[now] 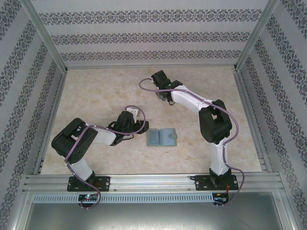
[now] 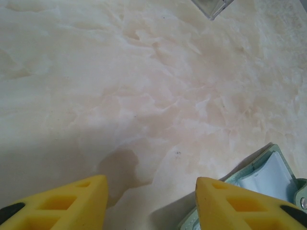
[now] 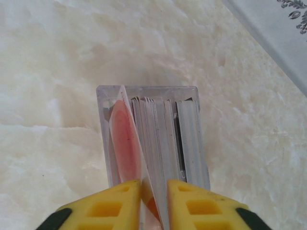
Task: Put the credit cards into the card holder
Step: Pick up the credit card from the storage box.
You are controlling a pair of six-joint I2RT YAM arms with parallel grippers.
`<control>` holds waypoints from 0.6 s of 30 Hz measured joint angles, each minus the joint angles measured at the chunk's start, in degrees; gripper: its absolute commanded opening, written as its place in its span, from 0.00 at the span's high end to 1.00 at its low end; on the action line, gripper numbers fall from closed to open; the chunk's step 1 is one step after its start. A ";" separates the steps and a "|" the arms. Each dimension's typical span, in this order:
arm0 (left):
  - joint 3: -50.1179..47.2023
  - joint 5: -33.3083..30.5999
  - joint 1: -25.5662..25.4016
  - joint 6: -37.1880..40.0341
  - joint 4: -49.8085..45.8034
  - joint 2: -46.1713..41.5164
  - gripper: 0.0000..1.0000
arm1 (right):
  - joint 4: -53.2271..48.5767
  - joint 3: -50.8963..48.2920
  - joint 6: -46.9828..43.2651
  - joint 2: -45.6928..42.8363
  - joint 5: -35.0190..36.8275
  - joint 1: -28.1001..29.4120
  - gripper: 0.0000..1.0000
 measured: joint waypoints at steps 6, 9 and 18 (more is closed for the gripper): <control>0.04 0.48 0.00 -0.07 -0.02 0.11 0.49 | -0.02 0.02 -0.09 0.00 -0.35 0.11 0.87; 0.37 0.98 0.00 -0.17 -0.04 0.35 0.49 | -0.04 0.02 -0.09 0.00 -0.68 0.13 0.91; 0.66 1.51 0.00 -0.17 0.00 0.52 0.49 | -0.11 -0.33 2.29 -1.18 -3.50 0.11 0.99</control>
